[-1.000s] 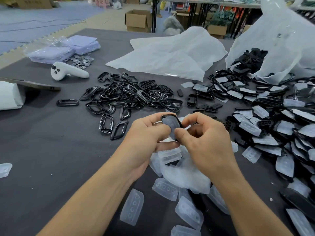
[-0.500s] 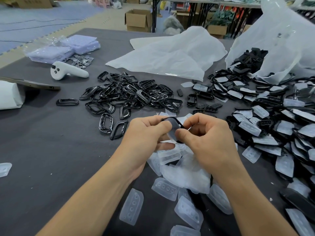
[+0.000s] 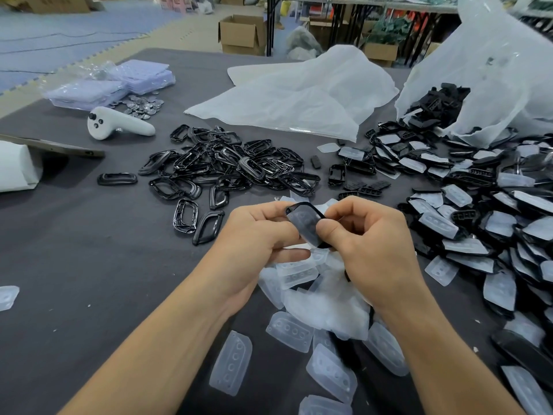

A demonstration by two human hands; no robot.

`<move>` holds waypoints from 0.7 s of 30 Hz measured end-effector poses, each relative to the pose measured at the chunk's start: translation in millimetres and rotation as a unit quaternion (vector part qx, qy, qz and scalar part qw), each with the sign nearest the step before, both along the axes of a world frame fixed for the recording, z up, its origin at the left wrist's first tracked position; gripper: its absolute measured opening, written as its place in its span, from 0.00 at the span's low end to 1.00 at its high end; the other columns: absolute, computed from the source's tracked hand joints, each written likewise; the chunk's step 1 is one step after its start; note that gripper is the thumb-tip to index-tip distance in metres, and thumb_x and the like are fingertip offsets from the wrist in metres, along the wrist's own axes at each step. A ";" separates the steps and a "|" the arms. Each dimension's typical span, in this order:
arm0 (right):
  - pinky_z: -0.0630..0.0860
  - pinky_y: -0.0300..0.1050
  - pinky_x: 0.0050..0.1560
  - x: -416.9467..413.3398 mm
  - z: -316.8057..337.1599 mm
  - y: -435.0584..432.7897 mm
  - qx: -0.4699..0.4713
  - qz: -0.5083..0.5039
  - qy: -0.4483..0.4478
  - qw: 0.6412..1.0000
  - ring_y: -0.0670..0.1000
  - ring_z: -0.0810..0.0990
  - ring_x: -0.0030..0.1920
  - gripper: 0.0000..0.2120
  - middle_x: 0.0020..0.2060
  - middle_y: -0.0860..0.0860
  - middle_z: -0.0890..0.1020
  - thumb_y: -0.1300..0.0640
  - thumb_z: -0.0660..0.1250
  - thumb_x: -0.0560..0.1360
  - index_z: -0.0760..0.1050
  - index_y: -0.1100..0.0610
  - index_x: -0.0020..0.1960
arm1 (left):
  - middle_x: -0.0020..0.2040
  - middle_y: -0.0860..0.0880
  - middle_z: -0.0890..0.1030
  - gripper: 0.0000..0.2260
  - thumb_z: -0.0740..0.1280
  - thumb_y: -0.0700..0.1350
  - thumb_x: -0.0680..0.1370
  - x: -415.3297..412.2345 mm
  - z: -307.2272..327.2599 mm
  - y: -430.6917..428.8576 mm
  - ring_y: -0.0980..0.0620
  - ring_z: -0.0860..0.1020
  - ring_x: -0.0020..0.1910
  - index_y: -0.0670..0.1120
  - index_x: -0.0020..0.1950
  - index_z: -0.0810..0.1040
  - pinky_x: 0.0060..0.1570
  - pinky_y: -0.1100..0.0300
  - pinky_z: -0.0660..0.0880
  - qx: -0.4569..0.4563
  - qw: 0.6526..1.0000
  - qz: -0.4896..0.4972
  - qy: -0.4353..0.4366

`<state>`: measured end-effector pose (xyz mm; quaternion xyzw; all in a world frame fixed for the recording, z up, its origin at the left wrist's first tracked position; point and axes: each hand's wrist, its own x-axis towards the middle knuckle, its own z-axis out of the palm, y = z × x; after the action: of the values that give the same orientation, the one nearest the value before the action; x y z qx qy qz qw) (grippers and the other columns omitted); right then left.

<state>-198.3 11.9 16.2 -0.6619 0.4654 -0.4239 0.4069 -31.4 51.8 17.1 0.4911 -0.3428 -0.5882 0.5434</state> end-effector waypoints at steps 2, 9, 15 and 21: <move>0.77 0.56 0.34 -0.3 0.7 -0.2 -0.001 0.000 0.003 1.000 0.61 0.80 0.34 0.06 0.31 0.54 0.83 0.59 0.75 0.74 0.82 0.50 0.41 | 0.48 0.42 0.88 0.12 0.70 0.36 0.68 -0.5 1.6 0.7 0.51 0.84 0.40 0.47 0.46 0.89 0.40 0.58 0.83 -0.003 1.000 -0.002 -0.022; 0.75 0.52 0.30 0.2 -0.4 2.0 -0.005 0.002 0.010 1.000 0.59 0.77 0.30 0.03 0.30 0.54 0.82 0.55 0.75 0.71 0.82 0.49 0.40 | 0.44 0.40 0.86 0.06 0.69 0.35 0.79 -1.9 -0.4 -1.1 0.53 0.82 0.33 0.38 0.46 0.86 0.35 0.60 0.81 0.023 0.997 0.042 -0.056; 0.72 0.38 0.30 5.0 -1.4 4.6 -0.014 0.009 0.010 1.000 0.43 0.75 0.29 0.06 0.29 0.46 0.81 0.45 0.72 0.70 0.81 0.47 0.41 | 0.39 0.42 0.85 0.09 0.68 0.34 0.80 -7.3 1.4 1.5 0.52 0.82 0.32 0.41 0.44 0.87 0.33 0.63 0.80 0.010 0.997 0.072 -0.033; 0.74 0.44 0.33 4.3 -3.5 1.7 -0.003 0.017 -0.004 1.000 0.44 0.76 0.28 0.05 0.31 0.48 0.84 0.57 0.74 0.75 0.81 0.48 0.43 | 0.40 0.43 0.86 0.10 0.69 0.34 0.79 -5.6 2.8 2.0 0.51 0.85 0.35 0.44 0.43 0.88 0.36 0.61 0.83 0.010 0.998 0.047 -0.035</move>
<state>-194.0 13.6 12.7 -0.6698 0.4509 -0.4207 0.4136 -37.0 53.8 19.8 0.5320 -0.3323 -0.5481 0.5533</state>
